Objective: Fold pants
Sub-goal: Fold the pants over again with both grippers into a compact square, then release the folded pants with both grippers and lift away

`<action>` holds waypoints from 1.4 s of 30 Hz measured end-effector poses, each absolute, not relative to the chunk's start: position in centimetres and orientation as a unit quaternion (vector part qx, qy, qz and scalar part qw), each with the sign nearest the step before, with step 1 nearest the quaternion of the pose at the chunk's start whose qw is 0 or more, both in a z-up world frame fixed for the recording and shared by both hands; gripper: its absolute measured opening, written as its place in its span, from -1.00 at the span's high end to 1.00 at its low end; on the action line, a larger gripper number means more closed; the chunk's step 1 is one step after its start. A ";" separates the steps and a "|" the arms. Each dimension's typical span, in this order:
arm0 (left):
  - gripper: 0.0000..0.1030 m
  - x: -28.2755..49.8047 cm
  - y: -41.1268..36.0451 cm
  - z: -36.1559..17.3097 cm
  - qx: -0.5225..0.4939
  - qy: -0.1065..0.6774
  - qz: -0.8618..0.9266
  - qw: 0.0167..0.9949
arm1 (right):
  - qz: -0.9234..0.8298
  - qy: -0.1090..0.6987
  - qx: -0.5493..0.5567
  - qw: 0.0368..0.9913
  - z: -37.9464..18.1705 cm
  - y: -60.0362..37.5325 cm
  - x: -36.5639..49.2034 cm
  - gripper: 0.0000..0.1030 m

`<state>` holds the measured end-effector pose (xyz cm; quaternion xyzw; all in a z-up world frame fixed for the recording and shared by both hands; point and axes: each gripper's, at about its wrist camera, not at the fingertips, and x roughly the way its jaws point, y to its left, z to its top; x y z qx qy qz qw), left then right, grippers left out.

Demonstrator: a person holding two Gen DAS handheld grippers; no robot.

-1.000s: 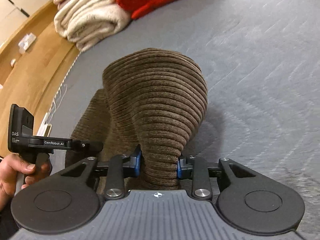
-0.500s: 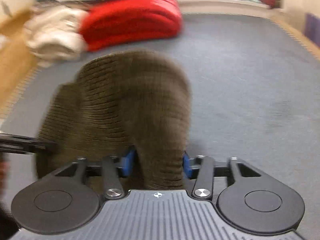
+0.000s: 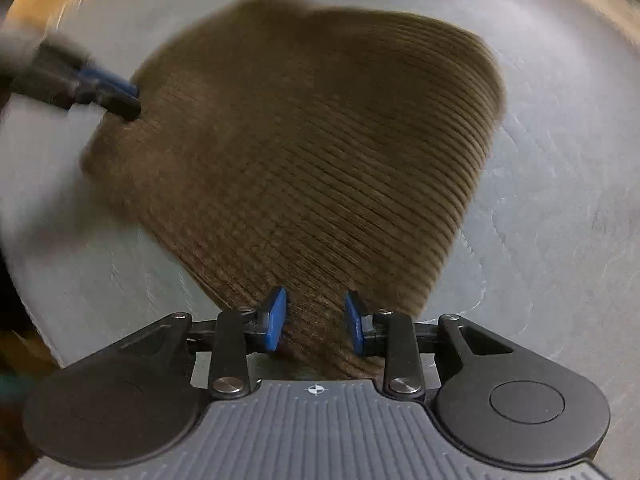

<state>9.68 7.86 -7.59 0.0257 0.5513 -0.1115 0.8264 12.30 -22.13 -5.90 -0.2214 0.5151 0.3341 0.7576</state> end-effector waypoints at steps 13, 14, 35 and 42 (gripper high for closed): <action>0.68 11.1 8.3 -4.5 0.019 0.481 -0.083 0.873 | 0.181 0.367 -0.061 0.910 -0.9 -23.7 19.5 0.28; 0.68 11.2 8.4 -4.3 0.019 0.476 -0.082 0.875 | 0.171 0.363 -0.063 0.914 -1.4 -23.3 20.3 0.28; 0.68 11.7 10.5 -3.4 -0.011 0.452 -0.082 0.888 | 0.111 0.418 -0.105 0.896 -8.5 -19.0 27.9 0.32; 0.62 12.4 9.5 -6.1 0.032 0.498 -0.080 0.863 | 0.117 0.387 -0.056 0.913 -3.9 -20.5 25.7 0.06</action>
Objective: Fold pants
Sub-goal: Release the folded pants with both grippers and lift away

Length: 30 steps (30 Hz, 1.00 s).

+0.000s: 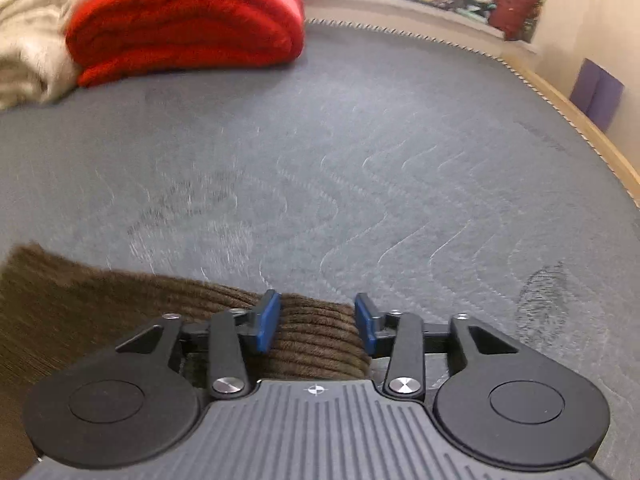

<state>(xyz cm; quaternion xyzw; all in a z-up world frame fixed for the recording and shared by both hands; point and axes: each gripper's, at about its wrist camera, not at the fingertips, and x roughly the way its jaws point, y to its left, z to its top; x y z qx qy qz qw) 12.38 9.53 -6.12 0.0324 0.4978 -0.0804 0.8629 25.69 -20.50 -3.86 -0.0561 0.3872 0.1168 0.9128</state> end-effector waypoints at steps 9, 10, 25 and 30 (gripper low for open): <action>-0.15 10.2 9.0 -3.0 0.034 0.441 -0.059 0.895 | 0.147 0.317 -0.025 0.937 5.3 -22.2 17.4 -0.21; -0.26 9.8 8.8 -2.5 0.038 0.429 -0.058 0.900 | 0.151 0.307 -0.025 0.939 6.2 -22.4 15.9 -0.28; -1.00 -2.9 2.4 6.7 -0.013 0.359 0.009 0.933 | 0.119 0.340 0.021 0.933 6.4 -26.5 -0.5 -0.82; -0.99 -4.5 -0.6 2.0 -0.001 0.399 0.027 0.916 | 0.111 0.331 0.004 0.937 4.0 -26.8 -1.4 -0.82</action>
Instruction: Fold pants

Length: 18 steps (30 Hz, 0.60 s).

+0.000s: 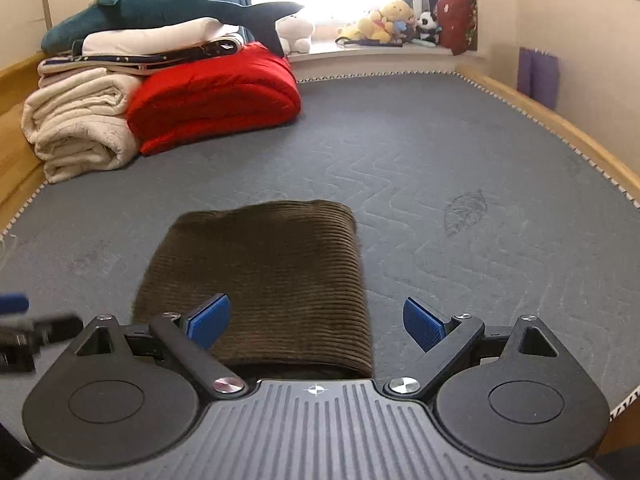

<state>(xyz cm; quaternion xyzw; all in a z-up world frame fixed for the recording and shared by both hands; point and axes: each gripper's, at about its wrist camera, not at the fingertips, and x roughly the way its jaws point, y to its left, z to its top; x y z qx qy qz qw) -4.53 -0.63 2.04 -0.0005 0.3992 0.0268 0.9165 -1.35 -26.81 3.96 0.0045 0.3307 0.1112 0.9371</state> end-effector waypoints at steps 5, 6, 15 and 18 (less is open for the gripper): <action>-0.99 -3.4 -1.0 1.0 0.008 0.398 0.029 0.917 | 0.108 0.339 0.006 0.934 1.2 -26.8 -1.3 -0.82; -0.99 -3.1 -0.7 0.7 0.007 0.398 0.036 0.916 | 0.108 0.346 0.006 0.932 0.9 -26.5 -1.1 -0.82; -0.99 -1.6 1.9 -0.4 -0.050 0.415 0.072 0.906 | 0.123 0.354 -0.018 0.927 -0.1 -24.7 -0.5 -0.82; -0.99 -1.6 1.8 -0.1 -0.051 0.414 0.064 0.907 | 0.124 0.356 -0.021 0.926 -0.2 -24.4 -0.2 -0.82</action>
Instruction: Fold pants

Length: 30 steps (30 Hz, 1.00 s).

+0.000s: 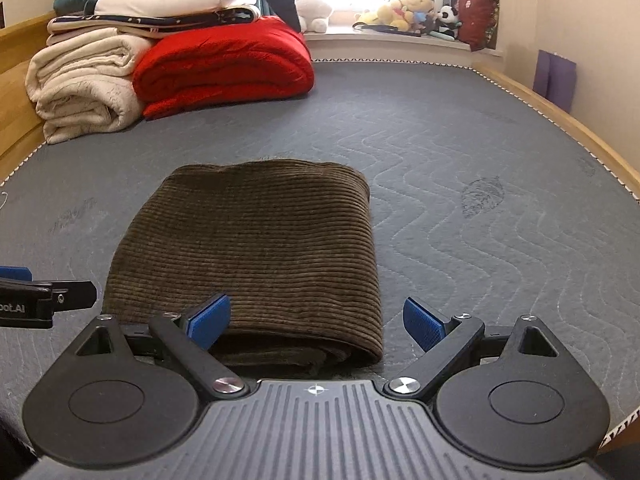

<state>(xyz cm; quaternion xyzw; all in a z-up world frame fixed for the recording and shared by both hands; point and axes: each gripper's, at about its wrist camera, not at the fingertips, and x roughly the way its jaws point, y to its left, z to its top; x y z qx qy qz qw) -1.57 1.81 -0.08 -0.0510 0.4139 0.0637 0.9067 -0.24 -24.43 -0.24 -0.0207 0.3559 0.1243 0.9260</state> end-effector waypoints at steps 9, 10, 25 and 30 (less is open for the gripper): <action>-0.99 -1.5 1.5 -0.8 -0.037 0.420 0.052 0.905 | 0.121 0.364 -0.008 0.923 -0.5 -24.4 0.4 -0.82; -0.99 -1.5 1.5 -0.8 -0.037 0.420 0.052 0.905 | 0.121 0.365 -0.008 0.923 -0.5 -24.3 0.4 -0.82; -0.99 -1.0 1.3 -1.1 -0.045 0.426 0.043 0.903 | 0.124 0.372 -0.014 0.920 -0.9 -24.4 0.8 -0.82; -0.99 -0.9 1.2 -1.2 -0.042 0.427 0.041 0.902 | 0.124 0.374 -0.012 0.919 -0.9 -24.5 0.9 -0.82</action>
